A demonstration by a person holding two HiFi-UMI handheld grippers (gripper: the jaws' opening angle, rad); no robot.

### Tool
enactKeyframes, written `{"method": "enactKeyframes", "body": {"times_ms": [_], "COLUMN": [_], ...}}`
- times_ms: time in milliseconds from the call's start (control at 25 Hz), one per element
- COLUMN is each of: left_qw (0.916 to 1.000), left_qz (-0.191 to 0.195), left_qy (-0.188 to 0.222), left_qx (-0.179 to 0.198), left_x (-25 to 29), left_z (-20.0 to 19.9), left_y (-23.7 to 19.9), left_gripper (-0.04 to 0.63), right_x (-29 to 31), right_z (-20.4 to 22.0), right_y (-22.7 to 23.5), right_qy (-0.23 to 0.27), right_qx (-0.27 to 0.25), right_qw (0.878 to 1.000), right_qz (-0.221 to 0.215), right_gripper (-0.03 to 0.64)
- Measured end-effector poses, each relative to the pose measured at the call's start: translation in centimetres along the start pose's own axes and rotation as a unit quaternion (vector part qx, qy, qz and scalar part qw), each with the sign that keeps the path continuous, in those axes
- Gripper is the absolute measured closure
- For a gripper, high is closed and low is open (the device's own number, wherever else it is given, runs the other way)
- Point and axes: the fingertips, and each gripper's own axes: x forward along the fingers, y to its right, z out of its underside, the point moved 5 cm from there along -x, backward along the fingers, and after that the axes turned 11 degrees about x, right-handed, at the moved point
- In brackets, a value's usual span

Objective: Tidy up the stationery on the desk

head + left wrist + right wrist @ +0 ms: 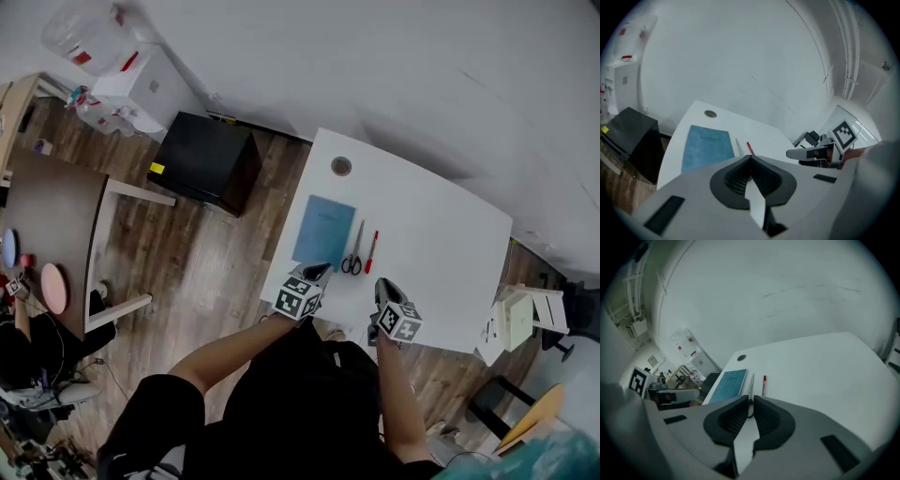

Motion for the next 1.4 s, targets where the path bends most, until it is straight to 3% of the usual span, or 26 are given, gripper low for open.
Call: {"method": "enactKeyframes", "body": {"times_ms": [240, 480, 680, 840, 1000, 1160, 1400], "left_qw": [0.9976, 0.9904, 0.9743, 0.9676, 0.9524, 0.9405, 0.9303], "left_qz": [-0.01, 0.0, -0.103, -0.122, -0.137, -0.148, -0.156], "left_qy": [0.057, 0.107, 0.168, 0.186, 0.22, 0.249, 0.265], "left_qx": [0.038, 0.088, 0.11, 0.12, 0.161, 0.177, 0.2], "left_x": [-2.3, -5.8, -10.3, -13.5, -16.2, -18.1, -19.8], "left_z": [-1.4, 0.3, 3.4, 5.2, 5.4, 4.9, 4.9], "left_y": [8.0, 20.7, 29.4, 34.6, 38.3, 39.8, 41.3], "left_gripper": [0.581, 0.581, 0.581, 0.581, 0.581, 0.581, 0.581], "right_x": [-7.9, -19.3, -27.6, -31.2, -35.0, -37.3, -39.2], "right_z": [1.1, 4.7, 9.3, 12.3, 14.1, 14.4, 14.5], "right_y": [-2.7, -4.0, -2.1, -1.1, -1.7, -2.8, -3.6], "right_qy": [0.065, 0.154, 0.199, 0.202, 0.228, 0.26, 0.289], "right_qx": [-0.049, -0.14, -0.163, -0.139, -0.15, -0.173, -0.193], "right_qw": [0.995, 0.973, 0.961, 0.963, 0.954, 0.942, 0.931], "right_qz": [-0.063, -0.097, -0.099, -0.111, -0.121, -0.121, -0.115], "right_gripper": [0.581, 0.581, 0.581, 0.581, 0.581, 0.581, 0.583]}}
